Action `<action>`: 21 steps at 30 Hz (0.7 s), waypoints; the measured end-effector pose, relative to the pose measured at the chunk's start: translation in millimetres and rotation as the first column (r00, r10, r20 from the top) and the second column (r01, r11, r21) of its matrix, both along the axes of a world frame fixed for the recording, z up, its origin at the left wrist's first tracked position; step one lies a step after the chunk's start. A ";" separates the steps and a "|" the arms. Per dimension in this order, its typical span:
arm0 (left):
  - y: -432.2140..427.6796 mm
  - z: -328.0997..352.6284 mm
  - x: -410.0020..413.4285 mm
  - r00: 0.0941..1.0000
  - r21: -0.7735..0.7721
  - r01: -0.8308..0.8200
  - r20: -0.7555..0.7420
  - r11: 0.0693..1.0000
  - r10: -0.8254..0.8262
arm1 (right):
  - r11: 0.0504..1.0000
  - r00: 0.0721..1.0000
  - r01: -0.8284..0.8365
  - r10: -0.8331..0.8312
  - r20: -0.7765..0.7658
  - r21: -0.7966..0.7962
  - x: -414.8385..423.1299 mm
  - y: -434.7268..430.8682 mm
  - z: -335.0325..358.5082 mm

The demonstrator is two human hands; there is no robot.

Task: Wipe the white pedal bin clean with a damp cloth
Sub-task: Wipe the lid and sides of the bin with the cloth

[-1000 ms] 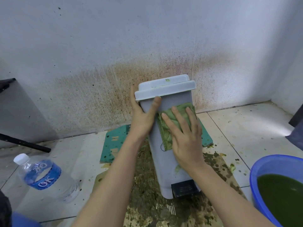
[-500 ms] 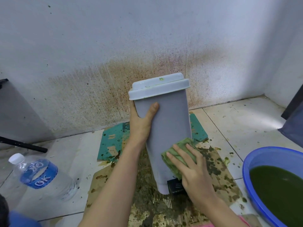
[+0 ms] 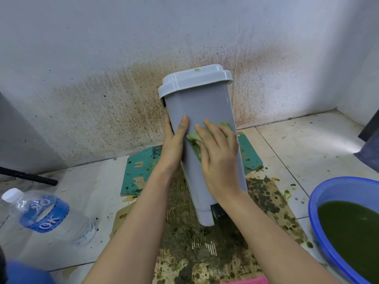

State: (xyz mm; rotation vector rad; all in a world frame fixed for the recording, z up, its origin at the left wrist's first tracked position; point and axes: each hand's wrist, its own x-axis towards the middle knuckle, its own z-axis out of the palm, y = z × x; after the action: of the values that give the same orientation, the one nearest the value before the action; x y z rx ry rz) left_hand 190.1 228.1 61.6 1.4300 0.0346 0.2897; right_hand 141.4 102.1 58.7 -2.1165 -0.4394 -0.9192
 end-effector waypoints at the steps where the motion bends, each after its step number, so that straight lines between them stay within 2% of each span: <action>1: 0.4 -1.0 0.7 1.000 -0.004 -0.003 -0.010 1.000 0.003 | 0.999 1.000 0.007 -0.007 -0.011 -0.047 -0.3 -0.8 -3.1; 4: 3.8 -3.4 1.8 0.999 -0.015 -0.016 -0.037 1.000 0.016 | 0.980 1.000 0.009 -0.008 0.006 -0.199 -7.5 -7.5 -15.4; 9: 3.2 -9.0 -4.8 0.999 0.036 -0.046 -0.011 0.998 0.047 | 0.946 0.998 -0.031 0.047 0.041 -0.324 -24.6 -17.3 -28.9; 12: -1.0 -9.7 -10.1 0.996 0.047 -0.089 0.021 0.995 0.088 | 0.886 0.996 -0.050 0.077 0.039 -0.460 -43.9 -26.9 -40.2; 15: -3.9 -9.2 -12.0 0.994 0.045 -0.109 0.031 0.993 0.108 | 0.830 0.994 -0.103 0.107 -0.025 -0.549 -60.0 -37.0 -50.5; 17: -5.9 -10.1 -13.8 0.992 0.064 -0.121 0.034 0.991 0.119 | 0.825 0.986 -0.164 0.131 -0.100 -0.540 -68.7 -42.0 -53.3; 19: -6.5 -12.2 -16.0 0.992 0.070 -0.123 0.029 0.990 0.121 | 0.803 0.969 -0.207 0.091 -0.228 -0.558 -75.1 -44.3 -48.8; 21: -7.2 -14.5 -19.0 0.993 0.063 -0.116 0.020 0.991 0.115 | 0.737 0.927 -0.292 0.062 -0.369 -0.610 -78.9 -45.7 -42.8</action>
State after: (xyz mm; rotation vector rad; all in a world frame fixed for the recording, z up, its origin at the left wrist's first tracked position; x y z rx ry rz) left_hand 171.1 221.0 47.1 1.4921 0.0959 0.4014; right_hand 62.5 56.4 16.0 -2.7370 -0.8774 -0.2823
